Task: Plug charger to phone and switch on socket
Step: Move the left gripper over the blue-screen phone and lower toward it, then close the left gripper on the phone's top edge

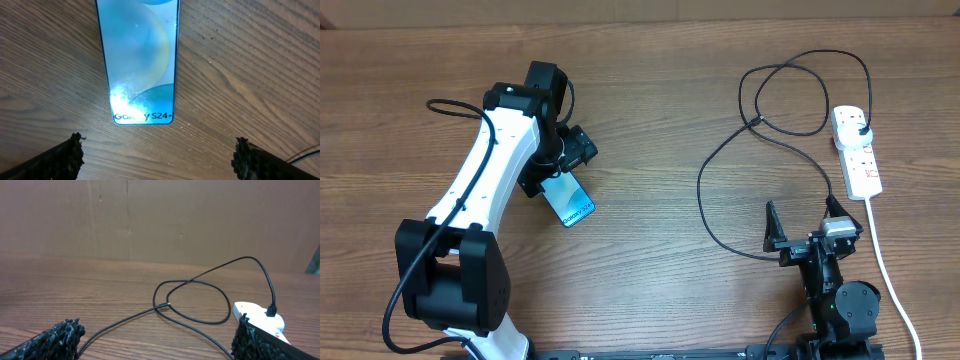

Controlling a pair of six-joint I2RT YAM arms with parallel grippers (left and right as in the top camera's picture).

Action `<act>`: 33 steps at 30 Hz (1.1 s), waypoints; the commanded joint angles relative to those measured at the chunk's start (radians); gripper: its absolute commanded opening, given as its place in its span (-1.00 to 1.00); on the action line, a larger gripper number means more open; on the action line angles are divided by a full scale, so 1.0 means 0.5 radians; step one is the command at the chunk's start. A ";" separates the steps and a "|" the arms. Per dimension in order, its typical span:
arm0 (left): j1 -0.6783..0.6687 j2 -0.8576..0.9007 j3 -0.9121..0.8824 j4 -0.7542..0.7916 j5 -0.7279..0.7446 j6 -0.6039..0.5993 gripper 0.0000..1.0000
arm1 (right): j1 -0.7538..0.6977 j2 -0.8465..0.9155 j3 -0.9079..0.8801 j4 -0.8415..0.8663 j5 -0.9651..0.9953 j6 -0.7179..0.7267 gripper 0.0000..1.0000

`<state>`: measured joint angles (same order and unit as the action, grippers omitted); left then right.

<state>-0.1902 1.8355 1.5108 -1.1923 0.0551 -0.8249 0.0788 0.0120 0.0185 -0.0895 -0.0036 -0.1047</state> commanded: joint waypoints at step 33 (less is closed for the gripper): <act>-0.018 0.017 -0.236 0.238 -0.311 0.019 1.00 | 0.005 -0.018 -0.022 0.014 -0.010 -0.003 1.00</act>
<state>-0.2073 1.8355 1.4387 -1.1191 -0.0677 -0.8616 0.0784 0.0120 0.0185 -0.0895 -0.0032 -0.1051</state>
